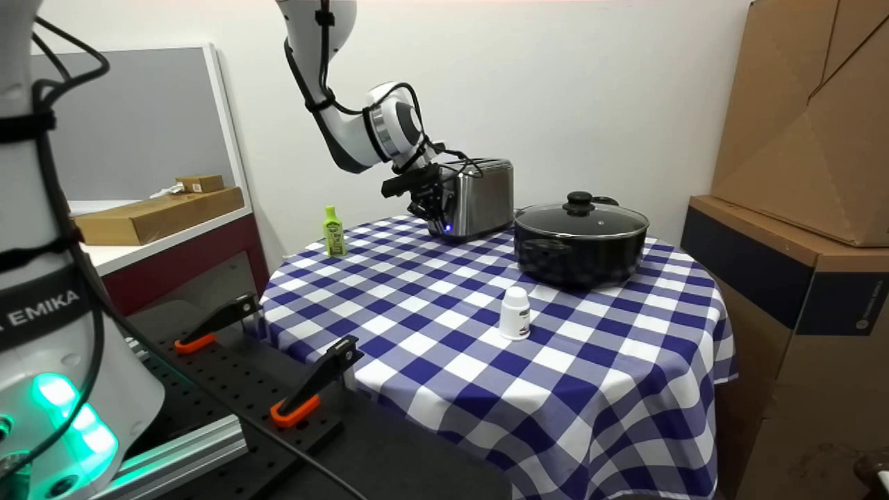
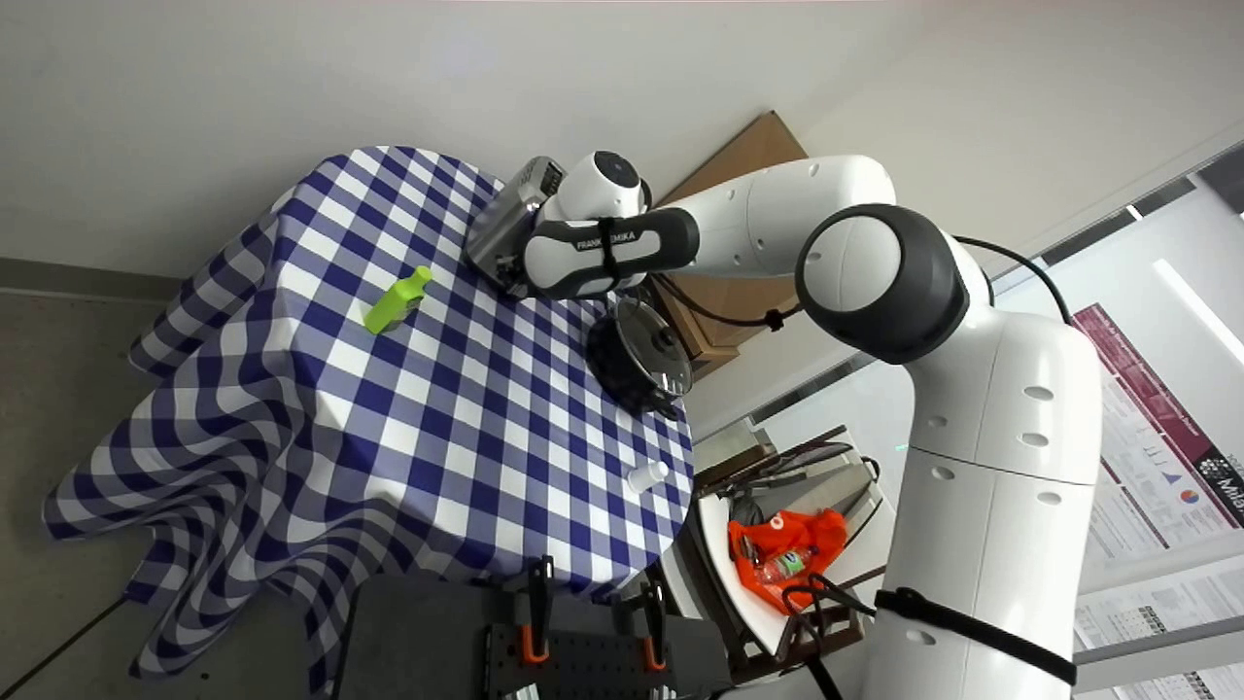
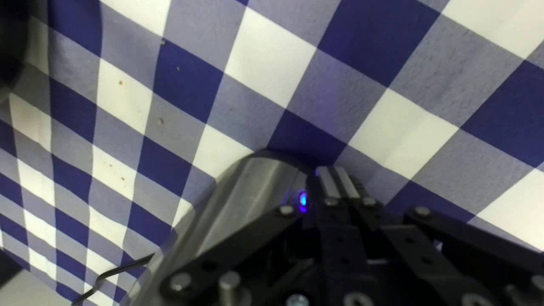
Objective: Press the button on the toaster.
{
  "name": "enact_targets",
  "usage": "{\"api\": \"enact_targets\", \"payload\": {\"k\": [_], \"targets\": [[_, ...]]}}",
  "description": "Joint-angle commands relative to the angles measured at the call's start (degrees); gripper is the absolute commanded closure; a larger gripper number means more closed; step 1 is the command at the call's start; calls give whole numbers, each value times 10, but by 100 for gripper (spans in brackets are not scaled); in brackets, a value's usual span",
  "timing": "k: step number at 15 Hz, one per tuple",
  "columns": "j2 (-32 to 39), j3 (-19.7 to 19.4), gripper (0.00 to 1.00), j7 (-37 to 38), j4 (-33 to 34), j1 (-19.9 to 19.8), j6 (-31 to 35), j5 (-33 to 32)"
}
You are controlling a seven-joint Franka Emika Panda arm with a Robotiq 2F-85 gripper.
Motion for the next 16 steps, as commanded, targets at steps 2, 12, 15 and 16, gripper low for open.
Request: {"api": "enact_targets", "payload": {"k": [2, 12, 15, 16], "targets": [[0, 6, 100, -5, 4, -3, 2, -3], [-78, 175, 100, -84, -19, -147, -168, 164], [-133, 173, 100, -46, -42, -157, -232, 212], [-152, 173, 100, -34, -52, -159, -250, 227]]}}
